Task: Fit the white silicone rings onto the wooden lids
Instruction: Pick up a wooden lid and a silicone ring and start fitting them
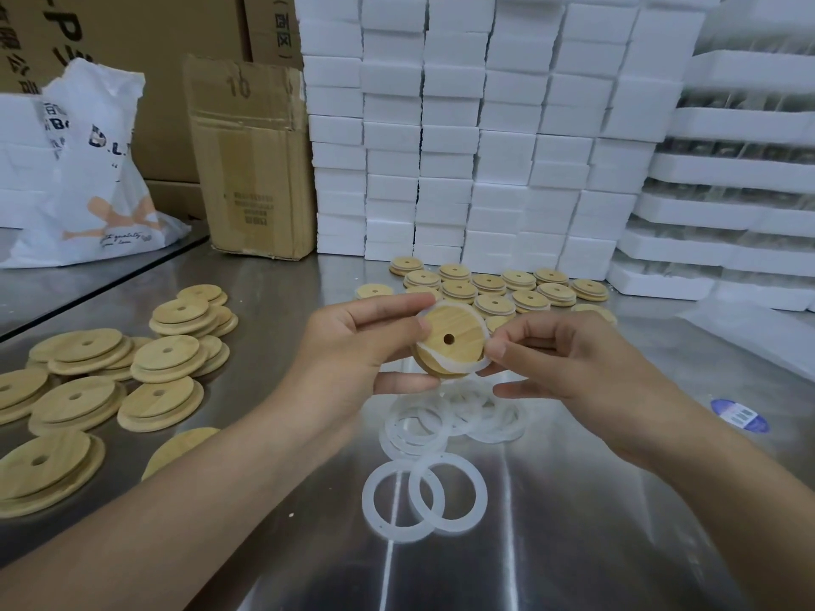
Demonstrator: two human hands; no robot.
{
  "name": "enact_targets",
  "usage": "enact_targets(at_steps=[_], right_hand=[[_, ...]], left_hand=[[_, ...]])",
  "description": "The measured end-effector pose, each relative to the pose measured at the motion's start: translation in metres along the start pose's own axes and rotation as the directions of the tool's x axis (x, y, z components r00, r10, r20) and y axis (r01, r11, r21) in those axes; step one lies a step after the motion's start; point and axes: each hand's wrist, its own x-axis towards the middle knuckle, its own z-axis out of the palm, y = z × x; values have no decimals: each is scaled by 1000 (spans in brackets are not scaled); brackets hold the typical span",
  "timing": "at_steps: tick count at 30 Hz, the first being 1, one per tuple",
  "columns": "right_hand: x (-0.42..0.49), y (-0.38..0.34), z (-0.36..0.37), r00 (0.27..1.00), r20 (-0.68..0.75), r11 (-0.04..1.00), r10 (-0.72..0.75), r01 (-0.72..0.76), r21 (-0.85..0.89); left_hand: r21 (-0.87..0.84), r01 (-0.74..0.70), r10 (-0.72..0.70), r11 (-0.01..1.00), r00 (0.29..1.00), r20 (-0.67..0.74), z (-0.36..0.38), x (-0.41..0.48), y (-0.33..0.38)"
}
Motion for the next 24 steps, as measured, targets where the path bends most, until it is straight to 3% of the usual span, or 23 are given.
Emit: enact_targets(at_steps=[6, 15, 24], right_hand=[[-1, 0, 5, 996, -86, 1000, -23, 22, -15], [-1, 3, 18, 995, -60, 992, 76, -70, 106], [-3, 3, 23, 991, -60, 991, 121, -117, 64]], left_hand=[[-12, -10, 10, 1000, 1000, -9, 0, -2, -4], [-50, -40, 38, 998, 998, -53, 3, -4, 0], [-78, 6, -11, 997, 998, -69, 5, -6, -6]])
